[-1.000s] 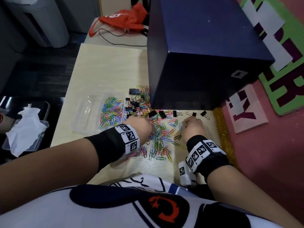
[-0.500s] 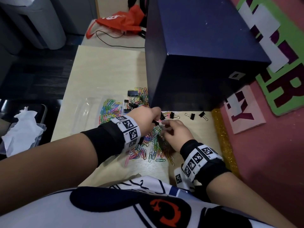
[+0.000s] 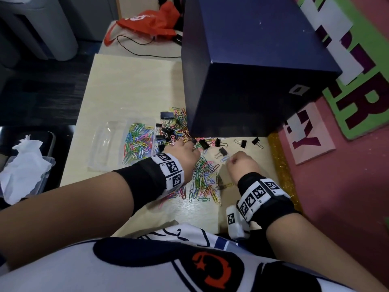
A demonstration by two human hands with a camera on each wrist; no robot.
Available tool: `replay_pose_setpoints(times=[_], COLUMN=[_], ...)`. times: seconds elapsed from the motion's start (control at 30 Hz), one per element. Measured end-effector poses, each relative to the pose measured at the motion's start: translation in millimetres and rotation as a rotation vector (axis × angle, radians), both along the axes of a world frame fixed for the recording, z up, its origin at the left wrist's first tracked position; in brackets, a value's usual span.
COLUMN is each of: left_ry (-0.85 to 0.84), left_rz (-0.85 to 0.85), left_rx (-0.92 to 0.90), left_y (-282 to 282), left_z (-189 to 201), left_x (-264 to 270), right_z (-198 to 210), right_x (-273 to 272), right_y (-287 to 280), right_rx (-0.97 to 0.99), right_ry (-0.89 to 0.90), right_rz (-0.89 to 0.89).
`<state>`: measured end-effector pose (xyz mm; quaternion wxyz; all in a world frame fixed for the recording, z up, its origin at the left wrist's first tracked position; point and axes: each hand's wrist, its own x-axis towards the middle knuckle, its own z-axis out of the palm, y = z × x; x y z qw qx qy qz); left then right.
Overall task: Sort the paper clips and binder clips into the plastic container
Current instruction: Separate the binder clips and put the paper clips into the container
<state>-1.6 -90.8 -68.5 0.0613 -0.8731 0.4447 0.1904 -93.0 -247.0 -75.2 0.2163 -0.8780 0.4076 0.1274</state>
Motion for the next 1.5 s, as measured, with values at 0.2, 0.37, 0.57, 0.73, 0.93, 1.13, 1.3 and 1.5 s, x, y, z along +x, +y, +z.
replay_pose_setpoints(times=[0.2,0.37,0.57,0.73,0.93,1.13,1.3,1.5], left_ry=[0.021,0.080,0.096,0.158,0.206,0.264,0.455,0.475], left_rz=[-0.065,-0.121,-0.104,0.023,0.174,0.386,0.566,0.534], left_rx=[0.077,0.053,-0.077,-0.186,-0.393,-0.582,-0.709,-0.626], left_y=[-2.8,-6.4,-3.0,1.7,13.1,35.7,61.2,75.3], left_z=[-1.9,-1.3,-2.3,3.0,13.4,33.6,37.4,32.9], left_x=[-6.7,-2.3,3.0,14.6,21.7,34.6,50.3,56.6], right_z=[2.8,-11.0,-16.8,-14.4,-6.4,16.7,30.5,39.4], right_x=[-7.7,-7.7,-6.2,-0.3,13.2,34.2,54.0,72.9], right_y=[30.4,45.8,48.4,48.3,45.6,49.7,57.6,64.6], right_rx=[0.162,0.135,0.046,0.032,-0.010,-0.031,-0.019,-0.023], right_ry=[0.148,0.088,-0.009,-0.025,0.003,-0.004,-0.055,0.038], right_rz=[0.261,0.432,0.442,0.417,0.368,0.363,0.371,0.443])
